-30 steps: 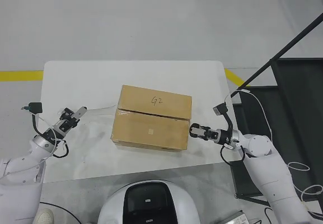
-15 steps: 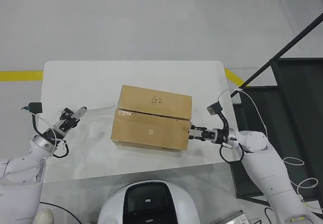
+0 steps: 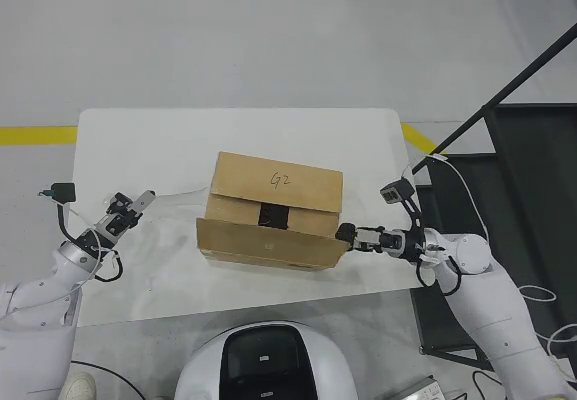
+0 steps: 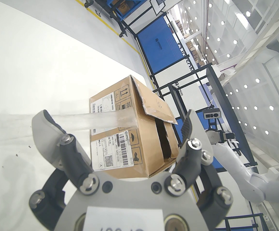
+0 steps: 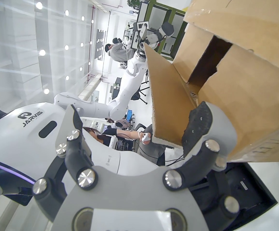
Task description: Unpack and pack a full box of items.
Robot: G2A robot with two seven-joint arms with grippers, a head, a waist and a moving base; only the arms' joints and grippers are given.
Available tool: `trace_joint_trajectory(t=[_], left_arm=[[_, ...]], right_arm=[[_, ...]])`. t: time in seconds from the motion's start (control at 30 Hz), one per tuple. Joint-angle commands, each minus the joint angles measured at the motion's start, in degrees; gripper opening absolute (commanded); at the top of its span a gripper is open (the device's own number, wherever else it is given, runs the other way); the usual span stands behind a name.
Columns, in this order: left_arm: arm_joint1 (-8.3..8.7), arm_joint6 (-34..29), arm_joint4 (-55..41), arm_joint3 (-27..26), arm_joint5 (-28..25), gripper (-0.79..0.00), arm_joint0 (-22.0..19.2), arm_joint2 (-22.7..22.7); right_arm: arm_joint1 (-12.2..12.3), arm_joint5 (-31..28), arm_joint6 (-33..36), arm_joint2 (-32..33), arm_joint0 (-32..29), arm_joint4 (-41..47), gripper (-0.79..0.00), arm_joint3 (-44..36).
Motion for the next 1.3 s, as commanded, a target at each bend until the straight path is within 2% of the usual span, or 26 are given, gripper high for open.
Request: trace_joint_trajectory(t=[0.0, 0.23, 0.43, 0.73, 1.07, 1.27], left_arm=[[0.0, 0.0, 0.0, 0.0, 0.0, 0.0, 0.0, 0.0], [0.0, 0.0, 0.0, 0.0, 0.0, 0.0, 0.0, 0.0], [0.0, 0.0, 0.0, 0.0, 0.0, 0.0, 0.0, 0.0], [0.0, 0.0, 0.0, 0.0, 0.0, 0.0, 0.0, 0.0], [0.0, 0.0, 0.0, 0.0, 0.0, 0.0, 0.0, 0.0], [0.0, 0.0, 0.0, 0.0, 0.0, 0.0, 0.0, 0.0]], right_arm=[[0.61, -0.02, -0.02, -0.42, -0.84, -1.27, 0.0, -1.94], [2.88, -2.77, -2.77, -3.07, -3.39, -8.06, 0.0, -6.52], [5.48, -5.43, -5.43, -8.54, -4.46, -14.47, 0.0, -9.96], [8.43, -7.63, -7.64, -17.92, -1.15, -20.77, 0.0, -9.46], [9.03, -8.09, -8.2, -25.43, 2.89, -26.77, 0.0, -6.77], [8.15, -5.34, -12.67, -27.58, 4.34, -30.71, 0.0, -5.32]])
